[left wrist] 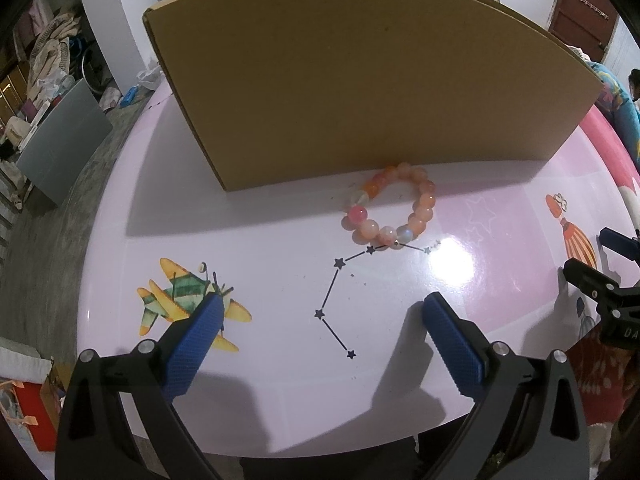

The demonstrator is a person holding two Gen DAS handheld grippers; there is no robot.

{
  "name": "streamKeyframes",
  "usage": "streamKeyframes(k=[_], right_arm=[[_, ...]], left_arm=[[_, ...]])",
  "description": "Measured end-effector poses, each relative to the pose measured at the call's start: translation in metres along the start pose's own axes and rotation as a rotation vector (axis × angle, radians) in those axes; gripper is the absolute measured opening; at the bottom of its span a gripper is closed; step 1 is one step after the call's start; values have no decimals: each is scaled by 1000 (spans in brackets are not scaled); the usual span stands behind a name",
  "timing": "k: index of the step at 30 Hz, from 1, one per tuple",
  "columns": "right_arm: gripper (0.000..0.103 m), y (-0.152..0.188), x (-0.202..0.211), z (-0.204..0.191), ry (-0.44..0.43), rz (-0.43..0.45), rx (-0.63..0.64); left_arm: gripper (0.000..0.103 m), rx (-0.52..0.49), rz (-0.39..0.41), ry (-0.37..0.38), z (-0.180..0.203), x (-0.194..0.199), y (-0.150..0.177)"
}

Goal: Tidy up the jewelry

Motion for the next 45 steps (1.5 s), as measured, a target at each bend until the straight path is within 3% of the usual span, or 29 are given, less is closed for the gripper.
streamKeyframes(k=[25,34,42,45], right_arm=[[95,0,0,0,-2,13,1],[95,0,0,0,2,24,-5],[95,3,2,-1,1,41,-4],[95,4,2,-1,0,46,-4]], left_arm=[[98,-6,22,-1,1,-1,1],[98,-64,55,27,-2,2,5],[96,-76,194,114,-4,25,-3],[87,-121,244,149,5,34,-7]])
Point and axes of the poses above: each gripper's, at about its wrist camera, not at the fingertips, and x roughly against the way its jaws point, z to its right, y to its underside, the point moved 3 cm from there along -x, roughly the way its jaws point, and after that the axes turned 11 degrees about -z, right-handed, at the moved point
